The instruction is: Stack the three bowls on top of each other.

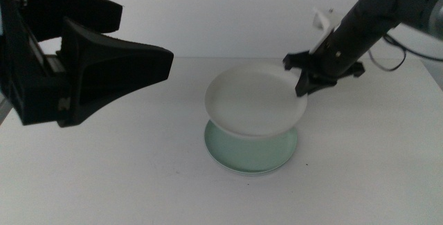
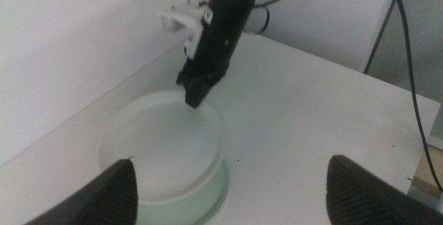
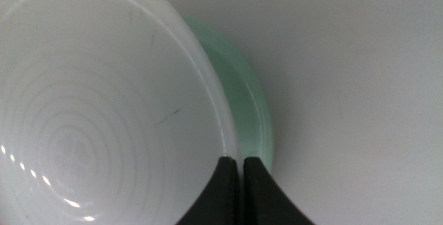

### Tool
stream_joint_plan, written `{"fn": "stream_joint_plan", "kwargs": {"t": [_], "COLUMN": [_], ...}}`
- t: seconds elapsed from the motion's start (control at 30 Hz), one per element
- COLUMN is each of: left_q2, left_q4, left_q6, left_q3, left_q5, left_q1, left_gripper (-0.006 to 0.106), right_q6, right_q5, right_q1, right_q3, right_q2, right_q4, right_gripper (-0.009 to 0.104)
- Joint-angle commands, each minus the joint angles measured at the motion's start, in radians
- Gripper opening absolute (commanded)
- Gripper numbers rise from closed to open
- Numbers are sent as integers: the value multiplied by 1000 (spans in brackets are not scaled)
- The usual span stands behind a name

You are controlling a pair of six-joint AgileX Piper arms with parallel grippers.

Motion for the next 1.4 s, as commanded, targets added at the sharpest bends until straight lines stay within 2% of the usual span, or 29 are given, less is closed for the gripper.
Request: {"fn": "stream_joint_plan", "kwargs": {"t": [0.0,0.33,0.6,0.7,0.77,0.97,1.13,1.2,1.37], "left_q2": [-5,-5,-5,-5,-5,-5,-5,-5,-5], "left_q4": [-5,-6,-6,-6,-6,-6,-6,-6,-6], "left_q6": [-8,1,1,1,1,1,2,2,2], "left_q3": [3,3,3,3,3,3,3,3,3], "left_q5": [-12,-12,-12,-12,-12,-12,-14,-16,-35], "left_q1": [2,2,2,2,2,2,2,2,2], "left_gripper": [94,94,94,94,94,94,94,94,94], "right_q6": [31,37,26,26,8,-49,-70,-88,-131], "right_q5": [-58,-180,-186,-194,-194,-193,-185,-183,-188], "right_q1": [13,30,39,41,41,39,-12,-45,-127], "right_q3": [45,171,171,171,171,171,171,171,196], "right_q2": [-4,4,50,50,50,40,-61,-127,-337], "right_q4": [-12,1,17,14,13,20,20,20,15], "right_gripper": [-2,-2,-2,1,9,54,83,92,93]}}
